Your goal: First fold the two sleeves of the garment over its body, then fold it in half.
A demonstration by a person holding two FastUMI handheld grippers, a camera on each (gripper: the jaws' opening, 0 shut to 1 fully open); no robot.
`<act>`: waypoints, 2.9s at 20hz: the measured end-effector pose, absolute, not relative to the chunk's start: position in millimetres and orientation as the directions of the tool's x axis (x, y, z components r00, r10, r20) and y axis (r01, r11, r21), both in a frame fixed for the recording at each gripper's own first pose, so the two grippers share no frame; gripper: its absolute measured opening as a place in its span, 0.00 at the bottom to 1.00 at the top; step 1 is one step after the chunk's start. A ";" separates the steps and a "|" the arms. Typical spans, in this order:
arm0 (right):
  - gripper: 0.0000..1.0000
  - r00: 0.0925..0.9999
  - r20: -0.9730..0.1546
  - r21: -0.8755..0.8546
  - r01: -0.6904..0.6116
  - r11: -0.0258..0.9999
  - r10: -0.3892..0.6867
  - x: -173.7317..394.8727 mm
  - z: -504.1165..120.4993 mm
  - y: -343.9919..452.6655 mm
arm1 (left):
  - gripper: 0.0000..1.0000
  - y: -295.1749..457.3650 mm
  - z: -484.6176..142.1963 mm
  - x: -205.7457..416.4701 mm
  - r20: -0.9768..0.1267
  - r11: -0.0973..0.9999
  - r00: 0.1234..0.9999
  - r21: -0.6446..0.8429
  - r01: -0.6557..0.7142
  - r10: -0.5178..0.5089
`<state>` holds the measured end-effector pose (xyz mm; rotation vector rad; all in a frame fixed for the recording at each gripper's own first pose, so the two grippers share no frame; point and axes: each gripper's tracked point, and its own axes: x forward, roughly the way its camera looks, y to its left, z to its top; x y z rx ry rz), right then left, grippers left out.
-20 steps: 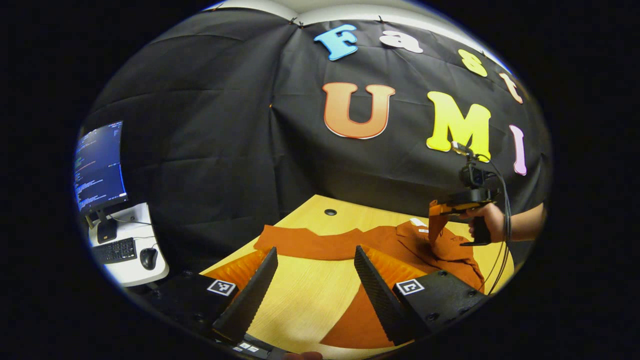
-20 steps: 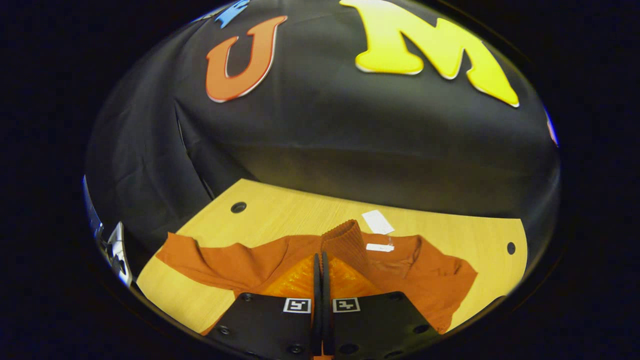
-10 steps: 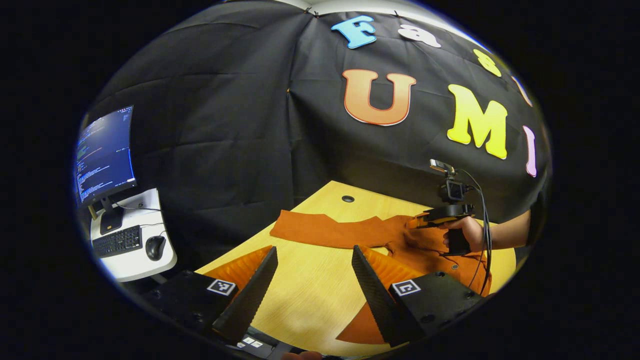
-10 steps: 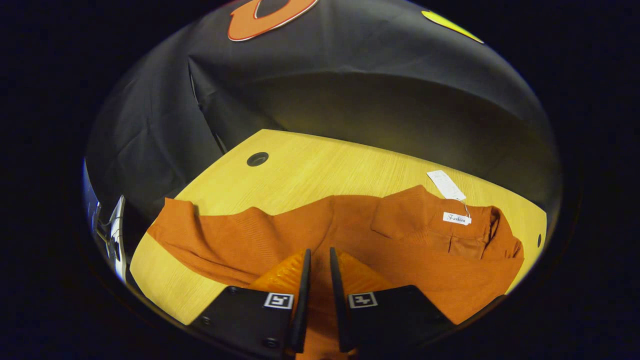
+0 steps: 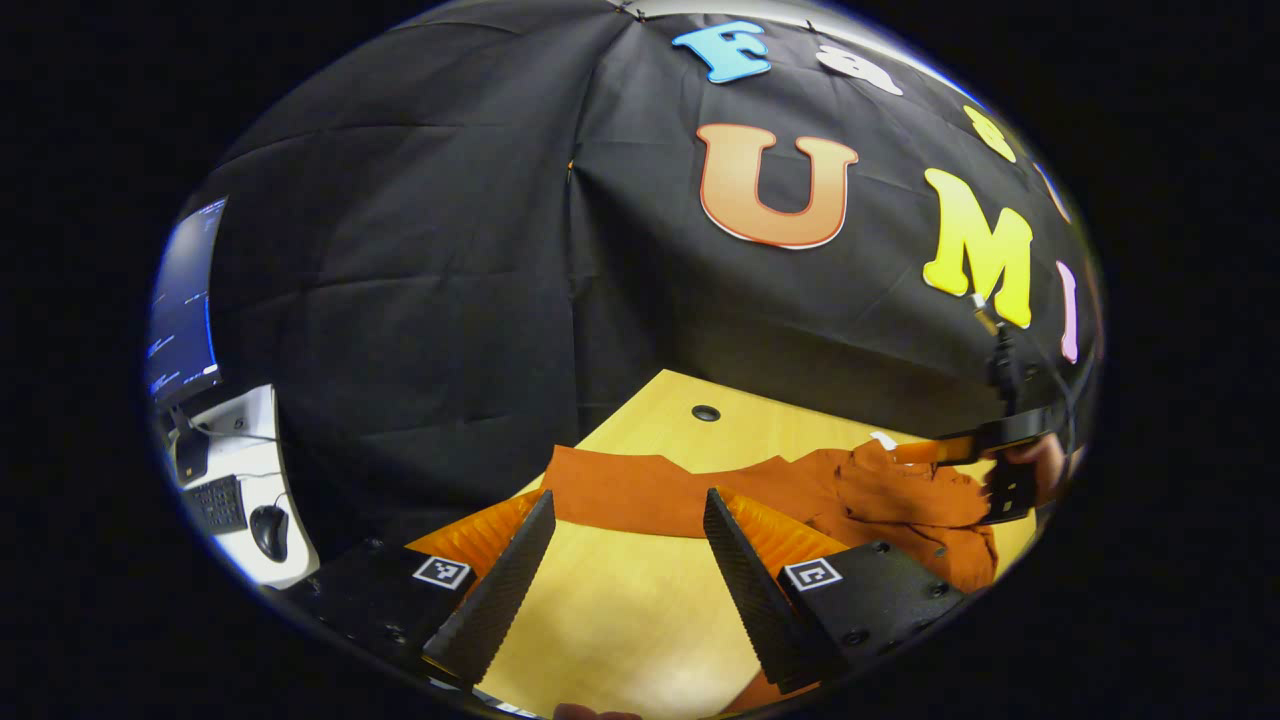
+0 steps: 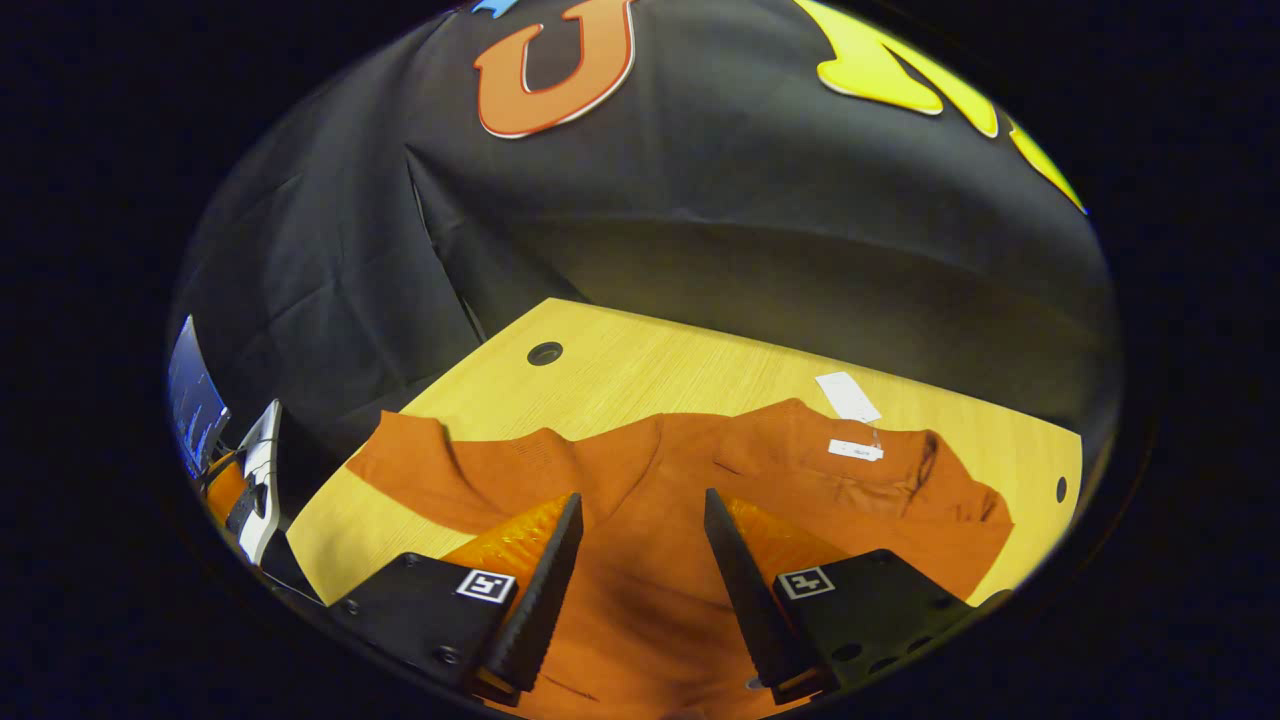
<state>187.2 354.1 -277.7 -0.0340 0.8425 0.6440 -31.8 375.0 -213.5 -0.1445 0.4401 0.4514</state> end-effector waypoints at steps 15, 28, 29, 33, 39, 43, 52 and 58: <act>0.90 0.672 -0.609 0.192 -0.390 0.901 0.421 81.3 -124.0 143.3 | 0.98 499.7 -335.6 59.6 -0.677 0.888 0.725 -0.247 -0.387 0.128; 0.94 0.695 -0.638 0.293 -0.181 0.939 0.333 62.1 -130.3 120.5 | 0.84 511.7 -393.6 93.1 -0.761 0.860 0.648 -0.340 -0.381 -0.014; 0.94 0.691 -0.641 0.296 -0.181 0.938 0.335 58.2 -131.9 120.7 | 0.86 513.6 -394.0 92.9 -0.765 0.860 0.644 -0.332 -0.387 -0.005; 0.94 0.674 -0.653 0.296 -0.192 0.936 0.345 40.9 -134.4 115.2 | 0.59 526.7 -388.9 90.6 -0.781 0.888 0.621 -0.233 -0.397 0.073; 0.94 0.686 -0.637 0.302 -0.199 0.932 0.352 34.8 -129.8 103.6 | 0.16 532.0 -379.6 90.3 -0.763 0.849 0.632 -0.238 -0.473 0.138; 0.94 0.705 -0.621 0.249 -0.236 0.939 0.342 29.1 -123.3 94.9 | 0.03 514.6 -351.7 96.1 -0.721 0.843 0.685 -0.301 -0.446 0.105; 0.96 0.802 -0.477 0.265 -0.259 0.929 0.360 33.0 -89.0 70.6 | 0.03 379.9 -172.1 152.7 -0.465 0.952 0.884 -0.244 -0.186 0.053; 0.97 0.854 -0.393 0.282 -0.242 0.928 0.342 27.1 -61.4 18.9 | 0.03 226.3 -88.0 190.5 -0.358 0.971 0.930 -0.240 -0.001 -0.087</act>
